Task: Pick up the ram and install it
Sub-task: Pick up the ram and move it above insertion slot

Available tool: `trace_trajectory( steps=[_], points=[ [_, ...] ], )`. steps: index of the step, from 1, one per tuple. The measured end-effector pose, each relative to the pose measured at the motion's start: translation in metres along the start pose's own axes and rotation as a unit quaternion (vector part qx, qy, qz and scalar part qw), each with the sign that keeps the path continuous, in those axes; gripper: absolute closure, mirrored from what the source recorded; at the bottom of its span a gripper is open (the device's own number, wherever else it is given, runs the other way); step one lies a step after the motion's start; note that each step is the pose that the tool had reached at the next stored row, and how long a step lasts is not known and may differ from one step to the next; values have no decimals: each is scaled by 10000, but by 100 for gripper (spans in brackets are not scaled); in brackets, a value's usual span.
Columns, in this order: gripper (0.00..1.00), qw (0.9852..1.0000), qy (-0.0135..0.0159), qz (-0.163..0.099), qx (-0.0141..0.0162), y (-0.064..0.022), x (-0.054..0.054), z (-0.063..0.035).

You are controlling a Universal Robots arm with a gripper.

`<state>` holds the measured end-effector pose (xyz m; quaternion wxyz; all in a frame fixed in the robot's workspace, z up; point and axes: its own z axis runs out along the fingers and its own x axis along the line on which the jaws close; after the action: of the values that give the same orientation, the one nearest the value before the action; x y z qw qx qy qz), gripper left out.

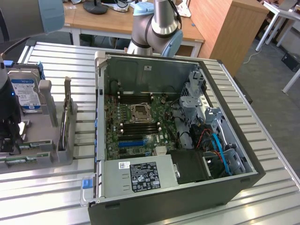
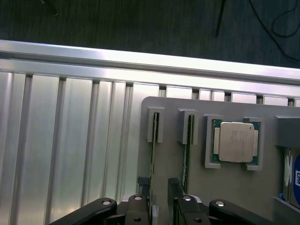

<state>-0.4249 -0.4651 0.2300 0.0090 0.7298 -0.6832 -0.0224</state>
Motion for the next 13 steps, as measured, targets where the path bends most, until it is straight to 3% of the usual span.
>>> trace_trajectory(
  steps=[13],
  points=[
    [70,10000,-1,0,1,-1,28,50]
  ],
)
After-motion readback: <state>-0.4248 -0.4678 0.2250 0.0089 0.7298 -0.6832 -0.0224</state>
